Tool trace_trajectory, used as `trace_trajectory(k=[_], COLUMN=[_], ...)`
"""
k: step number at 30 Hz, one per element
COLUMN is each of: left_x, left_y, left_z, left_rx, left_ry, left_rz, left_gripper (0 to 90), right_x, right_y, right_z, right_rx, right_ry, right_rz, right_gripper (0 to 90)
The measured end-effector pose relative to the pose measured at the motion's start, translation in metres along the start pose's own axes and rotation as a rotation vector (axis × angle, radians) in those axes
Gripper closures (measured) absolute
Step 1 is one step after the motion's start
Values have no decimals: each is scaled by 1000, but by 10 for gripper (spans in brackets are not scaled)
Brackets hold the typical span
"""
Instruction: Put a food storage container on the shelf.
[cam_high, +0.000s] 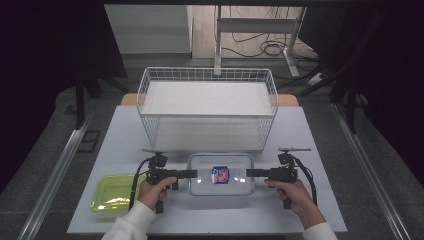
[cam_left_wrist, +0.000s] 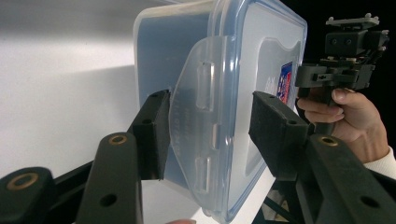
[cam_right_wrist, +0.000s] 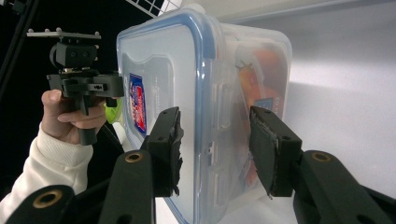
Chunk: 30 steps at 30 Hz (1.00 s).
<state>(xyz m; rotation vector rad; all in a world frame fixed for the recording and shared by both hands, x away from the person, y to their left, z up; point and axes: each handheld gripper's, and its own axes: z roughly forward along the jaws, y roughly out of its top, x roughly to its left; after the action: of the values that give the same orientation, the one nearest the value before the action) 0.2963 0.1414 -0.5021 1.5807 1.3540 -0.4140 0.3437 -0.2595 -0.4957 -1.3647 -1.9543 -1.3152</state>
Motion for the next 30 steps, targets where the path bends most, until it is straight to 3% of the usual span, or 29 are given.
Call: trace_trajectory(k=[6, 17, 22, 29, 30], left_x=[-2, -21, -30, -55, -55], left_y=[1, 16, 22, 39, 39], left_z=[-3, -14, -22, -49, -49], left_rx=[-1, -13, -28, -61, -61], left_ry=[0, 11, -15, -22, -22], left_rz=[1, 32, 31, 71, 71], left_gripper=[490, 491, 492, 492, 492], right_x=[4, 13, 29, 65, 65], right_y=[1, 8, 18, 37, 37], right_z=[-1, -10, -19, -31, -31], right_rx=[1, -26, -35, -50, -50], right_ry=[-1, 33, 28, 19, 19], right_rz=[-5, 0, -23, -67, -67], right_gripper=[553, 559, 563, 562, 562])
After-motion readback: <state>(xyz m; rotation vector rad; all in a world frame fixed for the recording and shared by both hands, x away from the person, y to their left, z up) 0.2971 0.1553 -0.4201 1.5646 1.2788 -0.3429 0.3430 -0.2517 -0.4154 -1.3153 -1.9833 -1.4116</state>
